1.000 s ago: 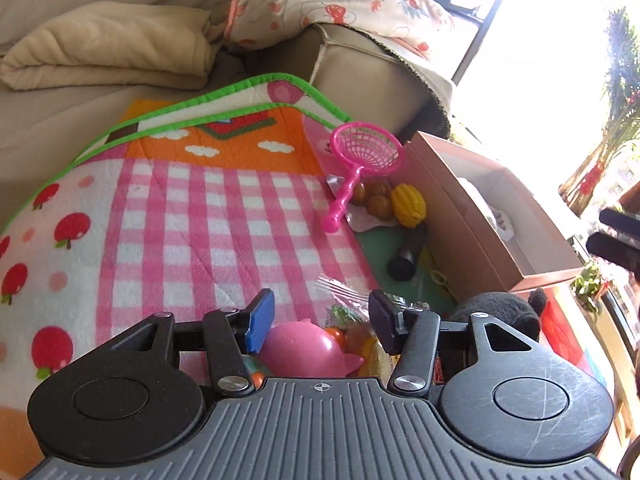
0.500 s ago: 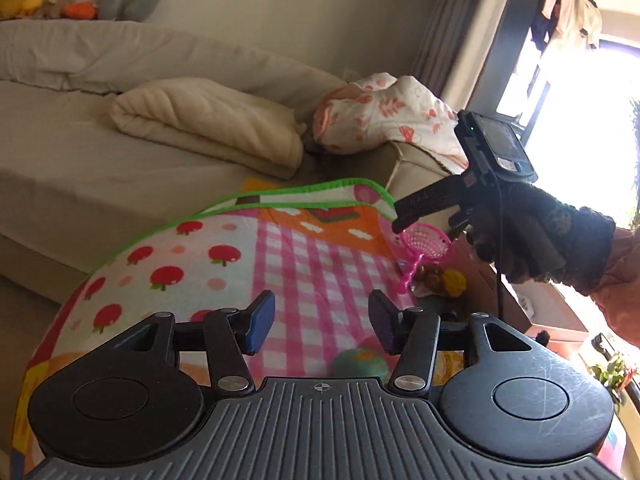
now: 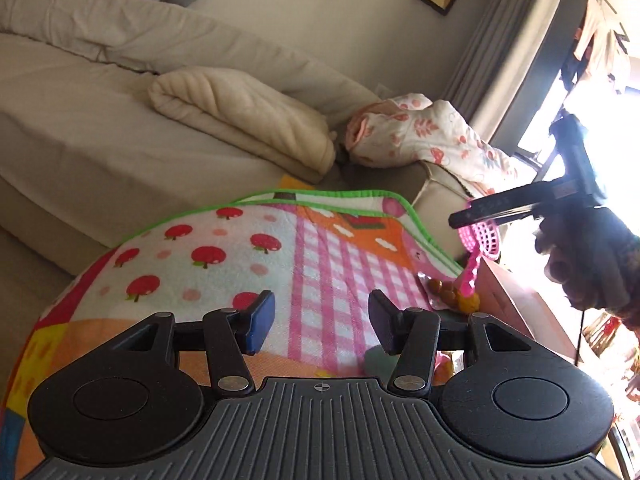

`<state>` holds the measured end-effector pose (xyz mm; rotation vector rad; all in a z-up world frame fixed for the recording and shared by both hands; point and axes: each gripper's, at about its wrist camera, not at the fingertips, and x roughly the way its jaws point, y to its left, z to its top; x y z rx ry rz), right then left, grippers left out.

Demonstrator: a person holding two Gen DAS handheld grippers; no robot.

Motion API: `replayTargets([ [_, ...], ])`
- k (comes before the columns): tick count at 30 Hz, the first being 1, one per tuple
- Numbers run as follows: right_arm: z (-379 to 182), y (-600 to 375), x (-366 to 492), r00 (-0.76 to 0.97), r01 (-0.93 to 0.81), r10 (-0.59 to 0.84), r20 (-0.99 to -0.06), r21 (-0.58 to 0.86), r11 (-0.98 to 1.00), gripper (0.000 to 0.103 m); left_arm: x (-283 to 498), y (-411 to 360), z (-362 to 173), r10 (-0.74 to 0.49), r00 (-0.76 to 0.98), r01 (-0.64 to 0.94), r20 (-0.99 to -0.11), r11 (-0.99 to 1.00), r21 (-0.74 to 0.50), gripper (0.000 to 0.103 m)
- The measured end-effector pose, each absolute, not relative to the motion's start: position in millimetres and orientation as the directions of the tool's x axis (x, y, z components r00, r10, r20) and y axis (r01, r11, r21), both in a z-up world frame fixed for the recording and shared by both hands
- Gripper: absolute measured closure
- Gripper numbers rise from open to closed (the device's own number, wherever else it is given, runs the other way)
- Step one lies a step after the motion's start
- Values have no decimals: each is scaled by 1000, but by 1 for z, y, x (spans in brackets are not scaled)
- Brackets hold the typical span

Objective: Organize objects
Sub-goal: 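Grasp the pink net scoop with the right tool while the left tool approaches the toy balls, then grasp the pink and green toy balls with the left tool while the right tool holds the net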

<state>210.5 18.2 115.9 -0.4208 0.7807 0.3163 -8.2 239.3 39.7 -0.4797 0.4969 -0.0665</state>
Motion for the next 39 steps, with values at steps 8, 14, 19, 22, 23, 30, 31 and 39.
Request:
replayTargets([
  [8, 150, -50, 75, 704, -453, 215, -676, -196, 869, 22, -49, 229, 63, -186, 893, -6, -409, 905, -425, 47],
  [14, 102, -109, 11, 720, -333, 105, -686, -208, 920, 22, -111, 240, 86, -97, 921, -40, -378, 940, -338, 47],
  [19, 73, -144, -17, 754, -229, 31, -656, -218, 949, 22, -153, 249, 97, -40, 929, -80, -368, 949, -306, 47],
  [22, 62, -152, -19, 753, -210, 23, -658, -207, 955, 21, -161, 245, 102, -45, 921, -77, -386, 953, -294, 47],
  [23, 60, -153, -18, 750, -205, 24, -661, -197, 959, 21, -162, 242, 104, -55, 922, -64, -384, 955, -290, 47],
  [30, 59, -157, -34, 778, -182, 55, -626, -142, 973, 10, -144, 197, 96, -158, 896, 55, -416, 967, -249, 47],
  [31, 58, -156, -38, 785, -183, 50, -617, -155, 971, 7, -139, 189, 91, -176, 886, 72, -430, 966, -247, 47],
  [39, 35, -147, -90, 844, -214, 53, -533, -244, 946, 0, -92, 127, 55, -275, 835, 210, -476, 960, -186, 47],
])
